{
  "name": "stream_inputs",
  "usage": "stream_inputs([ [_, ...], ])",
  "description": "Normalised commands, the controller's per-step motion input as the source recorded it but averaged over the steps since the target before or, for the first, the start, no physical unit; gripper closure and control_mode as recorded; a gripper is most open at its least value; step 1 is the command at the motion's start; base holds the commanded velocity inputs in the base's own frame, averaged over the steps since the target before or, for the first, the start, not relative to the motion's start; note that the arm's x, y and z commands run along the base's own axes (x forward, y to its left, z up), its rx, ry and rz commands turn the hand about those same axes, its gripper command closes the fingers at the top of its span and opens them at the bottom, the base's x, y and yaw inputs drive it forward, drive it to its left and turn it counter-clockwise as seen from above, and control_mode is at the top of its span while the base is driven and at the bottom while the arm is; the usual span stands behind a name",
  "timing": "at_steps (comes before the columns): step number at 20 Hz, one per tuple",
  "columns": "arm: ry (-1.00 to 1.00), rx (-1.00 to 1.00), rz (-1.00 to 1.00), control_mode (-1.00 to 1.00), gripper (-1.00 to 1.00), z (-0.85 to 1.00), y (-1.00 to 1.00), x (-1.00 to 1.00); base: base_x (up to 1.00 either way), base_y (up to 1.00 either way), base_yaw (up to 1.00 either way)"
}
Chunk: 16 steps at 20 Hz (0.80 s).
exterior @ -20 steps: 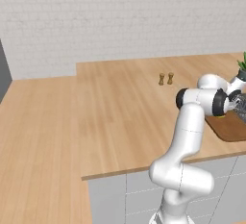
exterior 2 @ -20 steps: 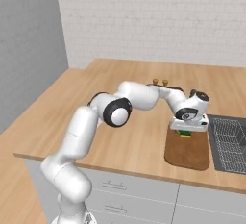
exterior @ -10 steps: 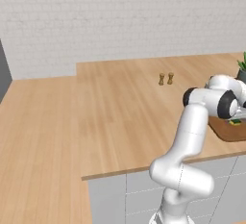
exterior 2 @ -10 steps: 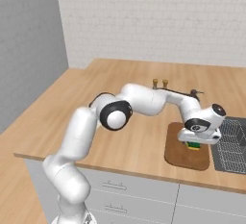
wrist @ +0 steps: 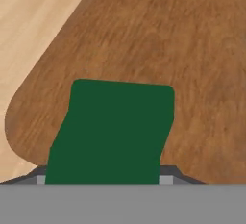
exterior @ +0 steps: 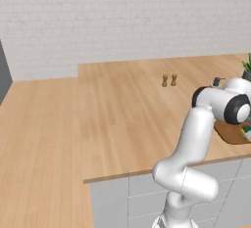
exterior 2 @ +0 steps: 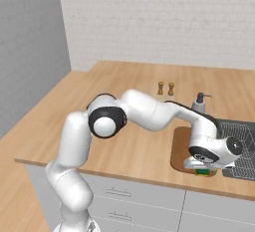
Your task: Pick up the sponge from the counter and clean the cutting board by briefly scrubbing or pressing down on the cutting board. Once finished, release the sponge.
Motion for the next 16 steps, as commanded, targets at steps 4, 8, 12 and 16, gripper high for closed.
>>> stream_inputs([
  [4, -0.02, 0.0, 0.02, -1.0, 1.0, -0.01, 0.07, -0.29, 0.0, 0.0, 0.0],
  [8, 0.0, 0.0, 0.0, -1.0, 1.0, 0.0, 0.0, 0.35, 0.0, 0.0, 0.0],
  [12, 0.0, 0.0, 0.0, -1.0, 1.0, 0.1, 0.0, 0.61, 0.0, 0.0, 0.0],
  [16, 0.0, 0.0, 0.0, -1.0, 1.0, 0.1, -0.04, 0.51, 0.0, 0.0, 0.0],
])
